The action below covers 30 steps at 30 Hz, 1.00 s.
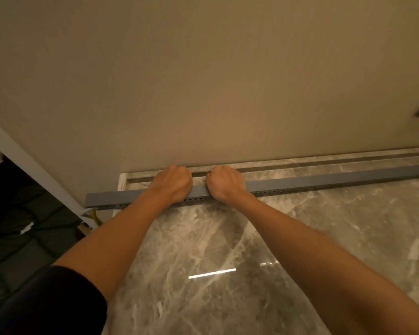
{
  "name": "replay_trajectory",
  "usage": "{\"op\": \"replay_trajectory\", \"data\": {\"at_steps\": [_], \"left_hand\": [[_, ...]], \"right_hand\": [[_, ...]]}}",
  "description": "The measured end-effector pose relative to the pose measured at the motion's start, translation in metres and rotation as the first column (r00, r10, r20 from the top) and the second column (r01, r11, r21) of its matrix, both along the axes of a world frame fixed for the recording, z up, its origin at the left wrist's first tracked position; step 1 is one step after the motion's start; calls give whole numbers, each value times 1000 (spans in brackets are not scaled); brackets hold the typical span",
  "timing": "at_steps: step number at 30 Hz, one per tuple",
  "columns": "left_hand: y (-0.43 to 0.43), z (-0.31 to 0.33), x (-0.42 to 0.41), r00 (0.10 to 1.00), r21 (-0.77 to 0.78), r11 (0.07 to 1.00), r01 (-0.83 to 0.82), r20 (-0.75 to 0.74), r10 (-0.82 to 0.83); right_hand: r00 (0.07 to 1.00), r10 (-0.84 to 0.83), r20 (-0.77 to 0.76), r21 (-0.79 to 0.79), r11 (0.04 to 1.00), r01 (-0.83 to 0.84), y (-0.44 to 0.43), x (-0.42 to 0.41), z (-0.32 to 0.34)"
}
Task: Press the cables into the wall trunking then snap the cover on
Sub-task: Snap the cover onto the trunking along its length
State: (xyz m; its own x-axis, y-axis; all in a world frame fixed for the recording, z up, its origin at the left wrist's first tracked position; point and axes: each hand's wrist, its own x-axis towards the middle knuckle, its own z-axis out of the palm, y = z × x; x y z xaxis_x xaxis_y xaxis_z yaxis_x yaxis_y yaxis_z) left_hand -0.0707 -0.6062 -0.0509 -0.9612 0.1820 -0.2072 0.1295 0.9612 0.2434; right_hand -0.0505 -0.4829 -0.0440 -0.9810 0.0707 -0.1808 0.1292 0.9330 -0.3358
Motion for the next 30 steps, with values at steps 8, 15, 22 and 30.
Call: {"op": "replay_trajectory", "data": {"at_steps": [8, 15, 22, 30], "left_hand": [[1, 1, 1, 999, 2, 1000, -16, -33, 16], [-19, 7, 2, 996, 54, 996, -70, -57, 73], [-83, 16, 4, 966, 87, 982, -166, -187, 180], [-134, 6, 9, 949, 193, 931, -309, 6, 314]], "right_hand": [[999, -9, -52, 7, 1000, 10, 0, 0, -2], [1000, -1, -28, -17, 1000, 1, -2, 1, 2], [993, 118, -2, -79, 990, -117, -51, 4, 10], [979, 204, -2, -132, 970, -202, -117, 2, 14]]}}
